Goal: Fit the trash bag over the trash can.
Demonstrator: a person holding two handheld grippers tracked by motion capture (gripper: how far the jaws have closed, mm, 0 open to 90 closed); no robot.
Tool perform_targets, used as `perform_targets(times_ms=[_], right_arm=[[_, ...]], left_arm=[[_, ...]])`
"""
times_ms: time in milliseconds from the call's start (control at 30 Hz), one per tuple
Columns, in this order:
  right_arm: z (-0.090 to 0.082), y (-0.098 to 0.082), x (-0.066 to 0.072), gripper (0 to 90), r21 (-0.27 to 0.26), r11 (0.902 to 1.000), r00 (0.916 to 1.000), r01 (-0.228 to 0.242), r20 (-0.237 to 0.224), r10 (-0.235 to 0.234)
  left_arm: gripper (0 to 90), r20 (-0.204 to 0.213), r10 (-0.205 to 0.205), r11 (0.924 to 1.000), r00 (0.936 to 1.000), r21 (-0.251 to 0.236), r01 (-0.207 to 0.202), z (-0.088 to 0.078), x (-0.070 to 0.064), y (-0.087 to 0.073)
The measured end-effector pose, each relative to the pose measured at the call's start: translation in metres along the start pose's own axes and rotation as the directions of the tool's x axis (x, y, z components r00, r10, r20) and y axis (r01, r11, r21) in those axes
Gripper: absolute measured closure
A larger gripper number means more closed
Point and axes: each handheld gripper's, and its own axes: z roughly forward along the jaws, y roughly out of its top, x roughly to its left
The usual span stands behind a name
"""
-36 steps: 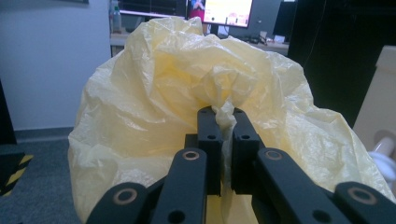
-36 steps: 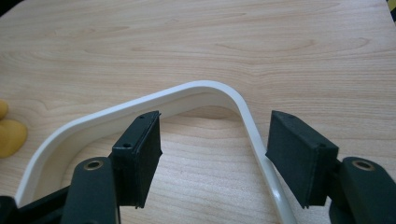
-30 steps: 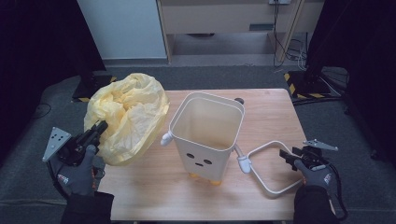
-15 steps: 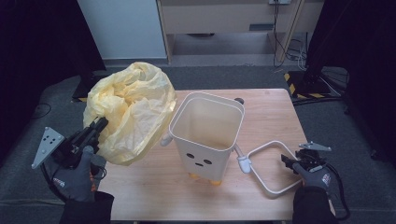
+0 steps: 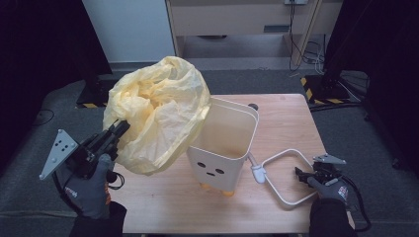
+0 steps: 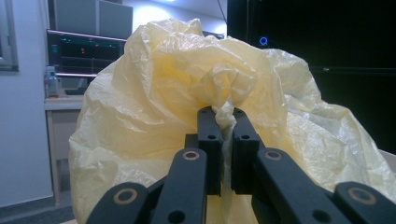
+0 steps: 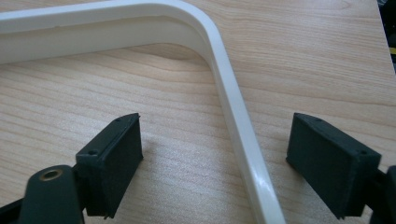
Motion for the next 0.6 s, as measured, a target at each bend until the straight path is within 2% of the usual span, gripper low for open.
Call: perform_targets(times_ms=[100,233,300,333,467,600], right_arm=[[0.0,0.0,0.001,12.2,0.01,0.9999,1.0,-0.007,-0.006,0.007],[0.003,0.001,0.002,1.2,0.038,0.9989,0.9988,0.027,-0.043,-0.025],[0.003,0.001,0.003,0.6,0.042,0.9987,0.9983,0.03,-0.052,-0.028],[0.003,0.001,0.002,0.5,0.042,0.9986,0.9982,0.031,-0.052,-0.029],[0.003,0.001,0.001,0.5,0.04,0.9981,0.9971,0.046,-0.063,-0.044],[0.003,0.001,0.0,0.6,0.039,0.9972,0.9948,0.064,-0.082,-0.06]], left_arm=[[85.3,0.02,-0.003,1.0,0.9998,-0.009,0.004,0.007,-0.007,0.002],[85.3,0.047,0.004,0.9999,0.9989,-0.015,-0.003,0.016,-0.017,0.008],[85.3,0.064,0.014,0.9998,0.9979,-0.011,-0.013,0.022,-0.023,0.013],[85.3,0.095,0.046,0.9985,0.9944,-0.035,-0.043,0.027,-0.025,0.016],[85.3,0.131,0.061,0.9981,0.9895,-0.018,-0.059,0.039,-0.039,0.021],[85.3,0.163,0.065,0.9979,0.9845,-0.011,-0.064,0.052,-0.051,0.019]])
